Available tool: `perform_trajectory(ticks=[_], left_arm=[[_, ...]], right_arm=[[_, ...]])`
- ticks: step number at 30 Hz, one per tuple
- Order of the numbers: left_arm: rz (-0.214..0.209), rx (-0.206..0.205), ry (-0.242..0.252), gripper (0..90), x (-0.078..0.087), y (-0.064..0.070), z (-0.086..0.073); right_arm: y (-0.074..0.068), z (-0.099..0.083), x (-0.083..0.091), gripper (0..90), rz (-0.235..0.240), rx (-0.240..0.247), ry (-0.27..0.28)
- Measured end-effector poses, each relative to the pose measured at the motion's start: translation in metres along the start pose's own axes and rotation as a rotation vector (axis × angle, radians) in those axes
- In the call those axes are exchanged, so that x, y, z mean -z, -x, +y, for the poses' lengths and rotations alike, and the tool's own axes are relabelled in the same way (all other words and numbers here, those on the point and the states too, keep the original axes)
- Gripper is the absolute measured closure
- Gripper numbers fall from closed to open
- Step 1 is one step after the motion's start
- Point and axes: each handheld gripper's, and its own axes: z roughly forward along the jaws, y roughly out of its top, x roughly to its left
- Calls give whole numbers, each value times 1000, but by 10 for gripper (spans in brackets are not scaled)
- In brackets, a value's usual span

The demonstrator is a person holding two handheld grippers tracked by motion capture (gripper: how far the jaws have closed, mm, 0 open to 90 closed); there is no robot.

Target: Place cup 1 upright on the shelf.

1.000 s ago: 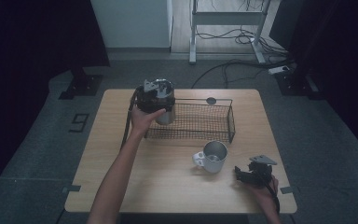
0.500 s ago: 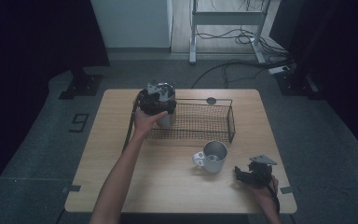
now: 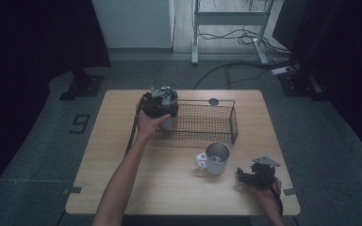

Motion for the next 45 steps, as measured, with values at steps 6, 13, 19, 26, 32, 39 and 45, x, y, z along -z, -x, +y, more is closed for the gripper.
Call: perform_trajectory(ticks=[6, 13, 19, 26, 32, 39, 45], left_arm=[[-1, -1, -12, 37, -4, 0, -4], [4, 11, -20, 37, -7, -2, -7], [7, 12, -28, 37, -10, -3, -10], [8, 8, -45, 37, -15, -2, -14], [8, 9, -51, 37, -17, -2, -16], [14, 14, -60, 36, -19, -1, -20], [18, 21, -61, 35, -19, -2, -23]], right_arm=[[0, 0, 0, 110, 0, 0, 0], [0, 0, 0, 110, 0, 0, 0], [0, 0, 0, 110, 0, 0, 0], [0, 0, 0, 110, 0, 0, 0], [0, 0, 0, 110, 0, 0, 0], [0, 0, 0, 110, 0, 0, 0], [0, 0, 0, 110, 0, 0, 0]])
